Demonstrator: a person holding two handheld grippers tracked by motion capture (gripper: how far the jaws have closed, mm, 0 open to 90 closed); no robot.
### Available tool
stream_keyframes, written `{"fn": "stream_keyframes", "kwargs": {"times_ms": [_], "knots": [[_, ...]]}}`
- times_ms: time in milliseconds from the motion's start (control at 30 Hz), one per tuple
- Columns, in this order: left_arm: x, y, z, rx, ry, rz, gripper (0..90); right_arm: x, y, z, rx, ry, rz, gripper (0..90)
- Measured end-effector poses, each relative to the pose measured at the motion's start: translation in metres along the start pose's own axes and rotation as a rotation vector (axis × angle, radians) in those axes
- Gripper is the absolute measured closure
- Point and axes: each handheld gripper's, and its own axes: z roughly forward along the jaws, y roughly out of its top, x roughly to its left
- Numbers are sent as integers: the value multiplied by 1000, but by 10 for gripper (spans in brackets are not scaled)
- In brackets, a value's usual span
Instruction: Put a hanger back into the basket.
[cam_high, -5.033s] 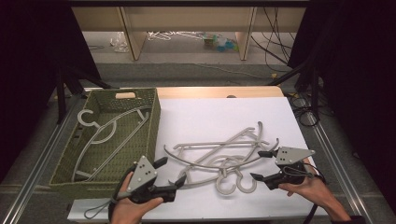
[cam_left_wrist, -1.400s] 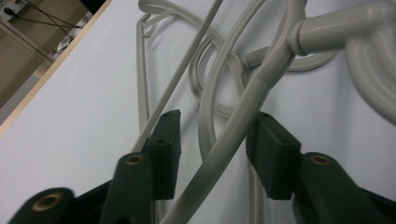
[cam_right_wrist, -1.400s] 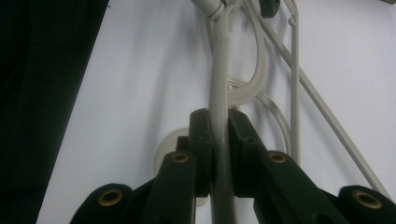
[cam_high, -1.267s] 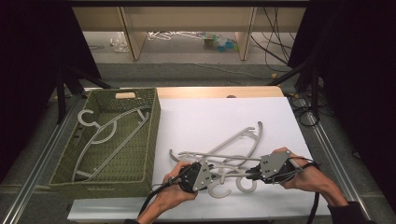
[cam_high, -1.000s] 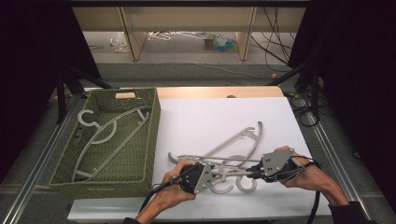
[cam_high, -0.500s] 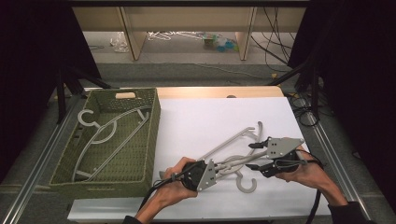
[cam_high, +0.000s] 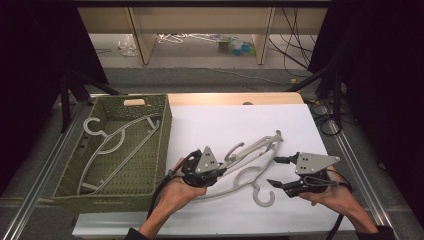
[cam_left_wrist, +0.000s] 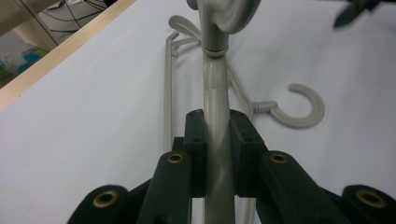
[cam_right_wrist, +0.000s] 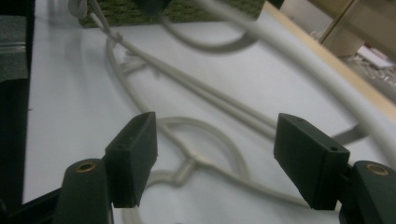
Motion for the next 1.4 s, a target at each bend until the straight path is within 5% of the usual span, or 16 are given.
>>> {"fn": "stream_keyframes", "kwargs": {"times_ms": [33,100,167,200,267,367,467,500,700,1033,1267,1400], "knots": [[8,3,-4,-13,4,66,790,2,-3,1,2,6,14,306],[13,6,-11,-20,11,82,790,7,-11,5,14,31,31,293],[14,7,-19,-40,-9,-10,790,10,-16,9,28,39,40,285],[17,9,-23,-58,-13,-8,790,11,-17,10,32,40,38,284],[21,12,-35,-97,-19,-75,790,12,-16,11,35,49,31,284],[31,17,-53,-140,-6,-65,790,13,-15,11,23,57,36,281],[35,19,-73,-191,-1,-109,790,13,-15,11,20,54,39,280],[30,20,-85,-220,-14,-233,790,13,-15,11,17,52,42,280],[47,19,-128,-288,-8,-273,790,12,-15,10,12,42,45,279],[95,2,-185,-273,156,-334,790,11,-17,11,21,46,50,270],[130,-18,-203,-223,265,-327,790,10,-17,11,14,38,49,252],[145,-35,-207,-199,293,-349,790,10,-17,13,18,41,53,242]]}}
